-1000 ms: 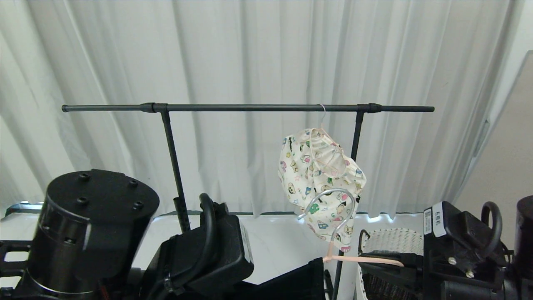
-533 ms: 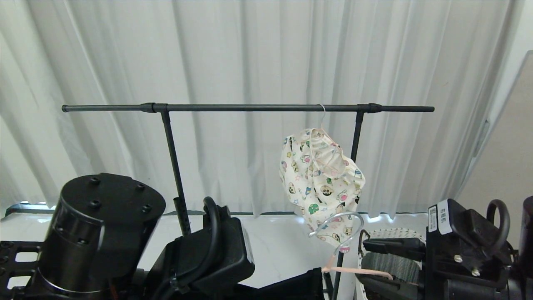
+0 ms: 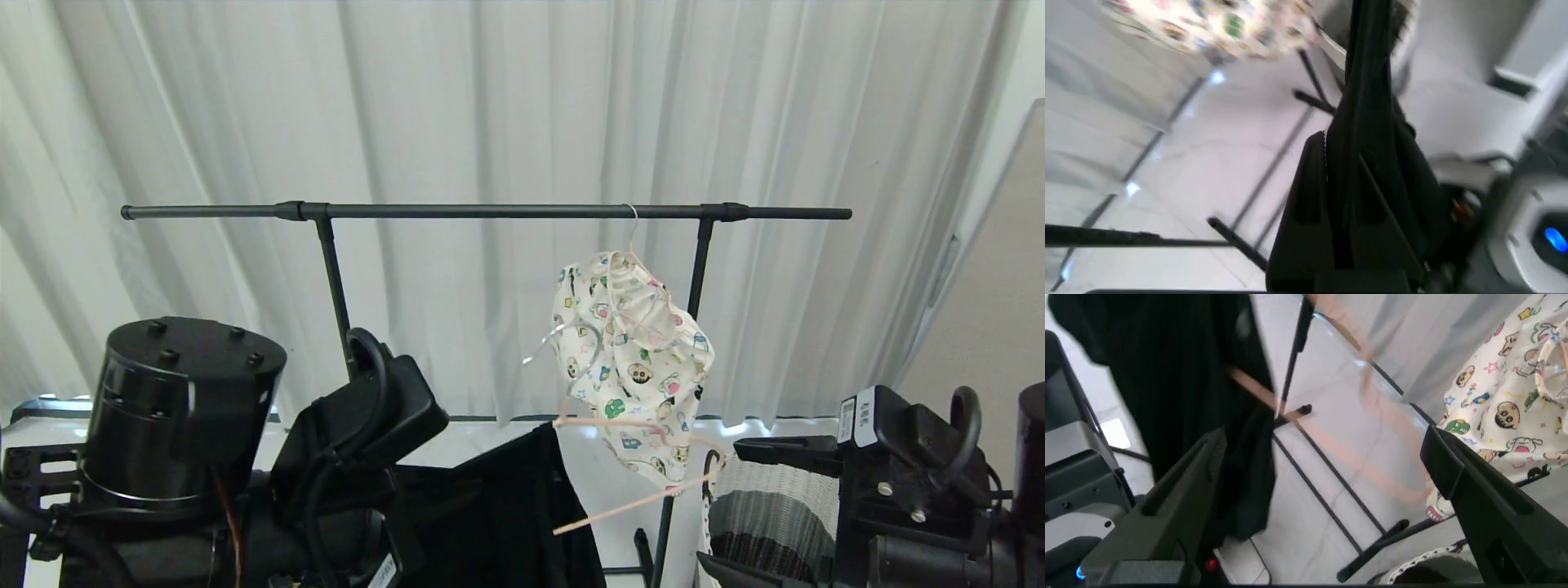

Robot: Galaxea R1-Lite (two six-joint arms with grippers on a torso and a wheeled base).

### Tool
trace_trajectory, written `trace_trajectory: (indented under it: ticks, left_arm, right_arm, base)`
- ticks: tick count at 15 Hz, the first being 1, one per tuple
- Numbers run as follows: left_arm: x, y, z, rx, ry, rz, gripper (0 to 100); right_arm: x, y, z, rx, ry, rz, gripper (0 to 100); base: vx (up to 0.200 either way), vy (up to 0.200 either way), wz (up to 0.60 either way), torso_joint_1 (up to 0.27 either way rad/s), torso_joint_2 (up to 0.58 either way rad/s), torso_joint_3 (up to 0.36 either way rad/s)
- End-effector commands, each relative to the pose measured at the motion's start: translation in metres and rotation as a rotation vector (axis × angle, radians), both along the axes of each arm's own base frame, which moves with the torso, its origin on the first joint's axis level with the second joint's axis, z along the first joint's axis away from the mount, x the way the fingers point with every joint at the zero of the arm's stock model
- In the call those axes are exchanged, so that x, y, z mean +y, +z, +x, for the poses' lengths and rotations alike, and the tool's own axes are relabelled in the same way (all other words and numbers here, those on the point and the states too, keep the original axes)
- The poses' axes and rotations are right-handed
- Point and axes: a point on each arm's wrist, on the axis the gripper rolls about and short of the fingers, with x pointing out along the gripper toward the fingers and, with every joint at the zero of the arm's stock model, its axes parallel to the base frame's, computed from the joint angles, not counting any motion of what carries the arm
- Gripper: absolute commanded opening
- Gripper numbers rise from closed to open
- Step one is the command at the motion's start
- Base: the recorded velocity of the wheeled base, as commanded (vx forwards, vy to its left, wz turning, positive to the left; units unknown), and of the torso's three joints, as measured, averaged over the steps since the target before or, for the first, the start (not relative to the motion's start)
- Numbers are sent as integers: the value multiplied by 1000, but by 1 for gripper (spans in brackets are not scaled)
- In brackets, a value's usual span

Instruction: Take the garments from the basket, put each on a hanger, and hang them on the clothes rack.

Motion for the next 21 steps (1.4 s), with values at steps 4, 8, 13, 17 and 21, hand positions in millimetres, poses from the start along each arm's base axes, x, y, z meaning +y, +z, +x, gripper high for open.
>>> trace_trajectory:
  ticks: [4, 8, 13, 17, 21]
  left_arm:
    - [9, 6, 21, -70, 187, -55, 0]
    - [4, 19, 29, -143, 202, -140, 0]
    - [1, 33, 33, -180, 201, -172, 0]
    - [1, 36, 32, -191, 200, -178, 0]
    - [-2, 42, 32, -206, 187, -194, 0]
  right_arm:
    - [12, -14, 12, 136, -41, -1, 100]
    - [41, -15, 31, 292, -103, 71, 100]
    - [81, -26, 59, 279, -261, 186, 100]
    - [103, -48, 78, 224, -380, 232, 100]
    - [114, -53, 70, 226, -345, 227, 100]
  base:
    - [0, 0, 0, 0, 0, 0]
    - [0, 0, 0, 0, 0, 0]
    - [0, 0, 0, 0, 0, 0]
    - [0, 0, 0, 0, 0, 0]
    - [0, 0, 0, 0, 0, 0]
